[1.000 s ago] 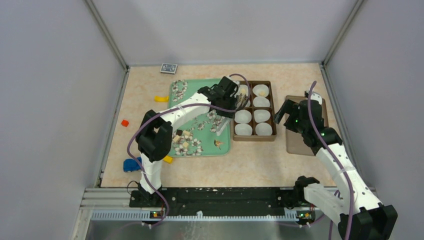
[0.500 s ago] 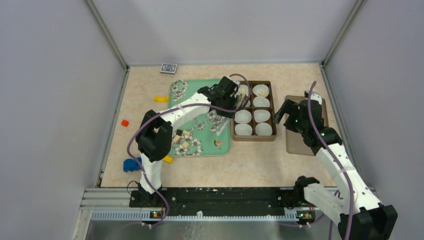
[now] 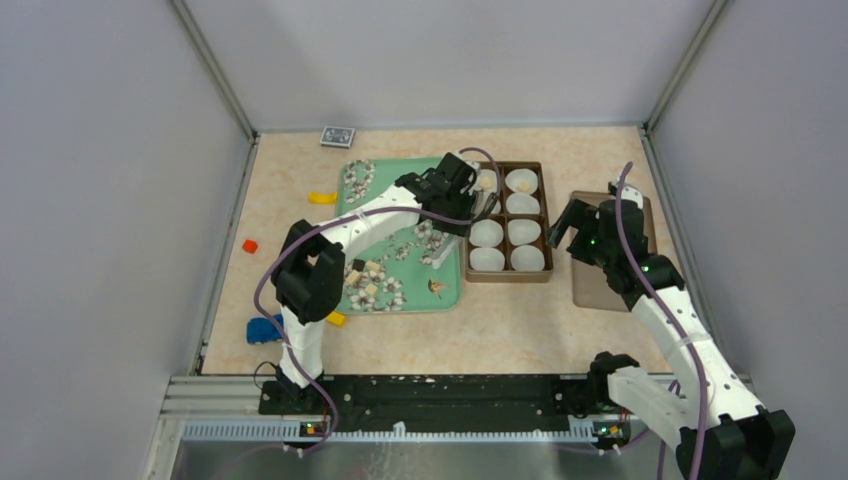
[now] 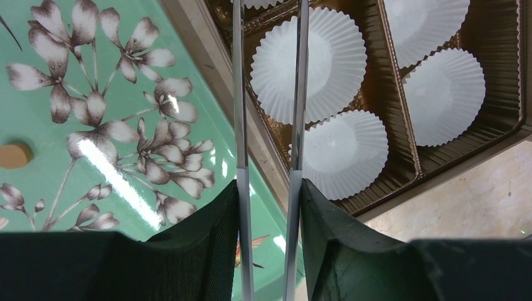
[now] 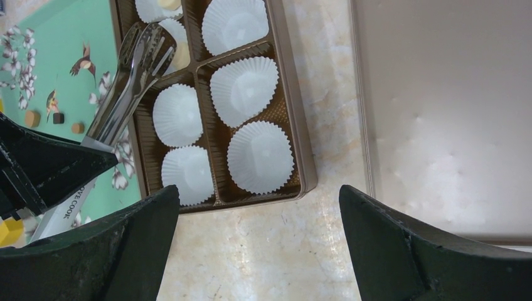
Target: Pack the chocolate
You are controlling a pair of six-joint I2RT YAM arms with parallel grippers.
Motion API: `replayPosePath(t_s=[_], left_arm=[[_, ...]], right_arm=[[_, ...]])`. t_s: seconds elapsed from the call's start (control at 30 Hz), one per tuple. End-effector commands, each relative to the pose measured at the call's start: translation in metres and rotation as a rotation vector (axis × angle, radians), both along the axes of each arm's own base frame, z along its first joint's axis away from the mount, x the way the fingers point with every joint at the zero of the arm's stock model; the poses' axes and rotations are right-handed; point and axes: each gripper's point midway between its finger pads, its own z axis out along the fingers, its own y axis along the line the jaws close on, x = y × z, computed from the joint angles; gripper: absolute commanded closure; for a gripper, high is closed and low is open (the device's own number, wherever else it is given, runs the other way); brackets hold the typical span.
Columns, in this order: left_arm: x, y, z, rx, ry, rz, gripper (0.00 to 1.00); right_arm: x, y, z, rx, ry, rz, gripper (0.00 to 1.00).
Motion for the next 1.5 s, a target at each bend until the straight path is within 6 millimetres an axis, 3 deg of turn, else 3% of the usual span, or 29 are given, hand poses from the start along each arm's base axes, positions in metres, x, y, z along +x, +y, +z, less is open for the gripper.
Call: replayPosePath(t_s=[0.0,0.4,0.6,0.9,1.1,1.23,1.47], left_arm=[[0.011,-0.012,0.062,-0.112,-0.126,-0.007,0.58],[0.011,-0.004,0.109,-0.158,-0.222,0.011,0.58],[0.010,0.024,0.126,-0.106,-0.276,0.101,0.58],[-0.023,0.127,0.107,0.031,-0.253,0.347,0.58],[-0.031,0.183,0.079,0.074,-0.173,0.467,0.57],[-0.029,0.197,0.066,0.068,-0.147,0.477,0.57],[-0.028,0.197,0.048,0.090,-0.116,0.463,0.56]], right_arm=[[0.006,0.002,0.014,0.016,-0.041,0.000,0.04],[0.010,0.005,0.018,0.028,-0.051,0.008,0.04],[0.012,0.006,0.023,0.028,-0.062,0.018,0.04],[0.018,0.001,0.032,-0.013,-0.102,0.008,0.04],[0.020,0.006,0.023,0.004,-0.083,0.030,0.04],[0.020,0.007,0.022,0.005,-0.082,0.032,0.04],[0.019,0.007,0.022,0.006,-0.078,0.035,0.04]])
